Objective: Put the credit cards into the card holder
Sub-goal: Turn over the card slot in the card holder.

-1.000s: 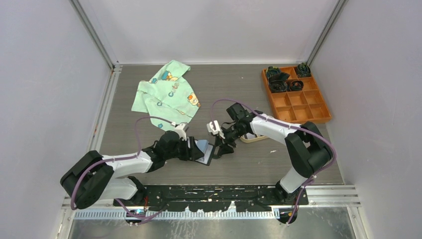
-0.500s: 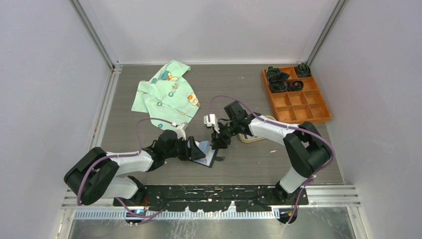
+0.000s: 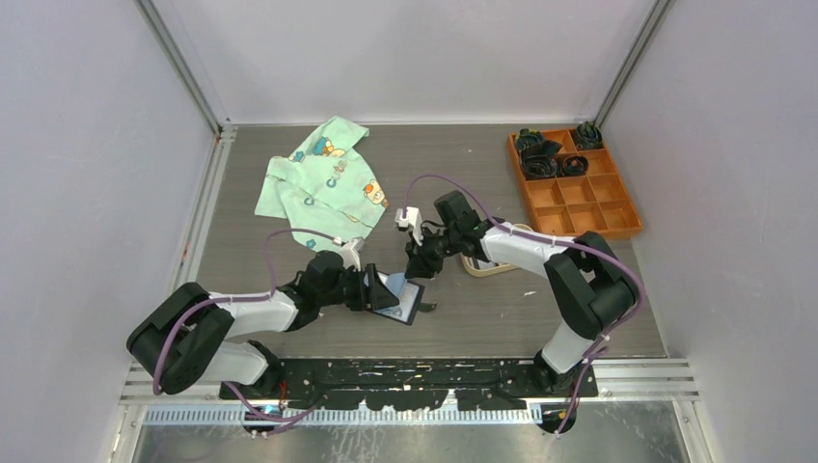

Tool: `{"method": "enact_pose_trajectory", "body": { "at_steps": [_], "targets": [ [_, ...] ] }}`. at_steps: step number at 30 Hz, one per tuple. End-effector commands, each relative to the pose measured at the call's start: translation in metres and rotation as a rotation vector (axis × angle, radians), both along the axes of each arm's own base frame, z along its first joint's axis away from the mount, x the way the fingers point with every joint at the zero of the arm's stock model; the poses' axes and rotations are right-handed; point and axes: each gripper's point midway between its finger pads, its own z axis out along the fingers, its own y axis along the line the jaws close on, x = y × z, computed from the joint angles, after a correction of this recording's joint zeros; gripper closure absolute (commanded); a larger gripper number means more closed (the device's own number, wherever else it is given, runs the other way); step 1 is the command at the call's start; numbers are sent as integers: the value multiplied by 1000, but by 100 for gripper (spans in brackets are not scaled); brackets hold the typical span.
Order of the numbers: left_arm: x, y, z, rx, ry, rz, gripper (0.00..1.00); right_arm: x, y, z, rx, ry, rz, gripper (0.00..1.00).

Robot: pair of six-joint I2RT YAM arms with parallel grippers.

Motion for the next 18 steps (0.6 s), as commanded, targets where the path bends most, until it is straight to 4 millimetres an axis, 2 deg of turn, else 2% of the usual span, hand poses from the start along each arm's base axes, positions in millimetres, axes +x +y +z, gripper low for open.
{"method": "enact_pose_trajectory", "body": {
  "at_steps": [1, 18],
  "targets": [
    [2, -6, 8, -46, -20, -15, 72, 15, 11, 13, 38, -30, -36, 66],
    [1, -12, 10, -77, -2, -28, 72, 16, 9, 1, -37, -83, -21, 70]
  ]
}}
